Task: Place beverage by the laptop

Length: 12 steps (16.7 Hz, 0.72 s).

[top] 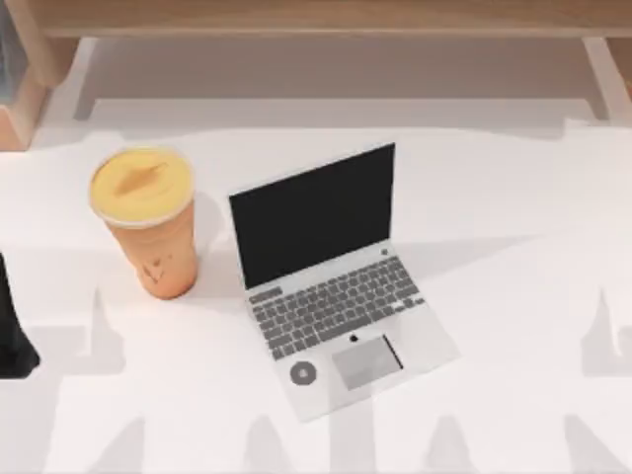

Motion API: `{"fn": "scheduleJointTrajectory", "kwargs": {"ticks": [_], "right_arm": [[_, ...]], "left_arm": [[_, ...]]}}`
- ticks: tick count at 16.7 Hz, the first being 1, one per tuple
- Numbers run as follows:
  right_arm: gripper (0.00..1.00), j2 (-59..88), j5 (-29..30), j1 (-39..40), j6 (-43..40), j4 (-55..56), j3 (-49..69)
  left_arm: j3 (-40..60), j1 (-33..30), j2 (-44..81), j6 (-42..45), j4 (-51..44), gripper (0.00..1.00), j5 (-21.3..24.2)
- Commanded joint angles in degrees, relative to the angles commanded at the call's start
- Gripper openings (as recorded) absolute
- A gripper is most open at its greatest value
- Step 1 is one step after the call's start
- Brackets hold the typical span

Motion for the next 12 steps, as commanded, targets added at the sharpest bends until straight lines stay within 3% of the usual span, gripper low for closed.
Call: {"fn": "scheduleJointTrajectory", "kwargs": {"ticks": [6,12], "right_arm": [[1.0,0.0,0.0,0.0,0.0,0.0,0.0],[1.0,0.0,0.0,0.0,0.0,0.0,0.0]], "left_arm": [[0.3,-2.7,5.7,-0.6,4.5,1.0,-2.5],[1.6,-13.0,27.1,-2.9,21.4,1.0,-12.0]]}}
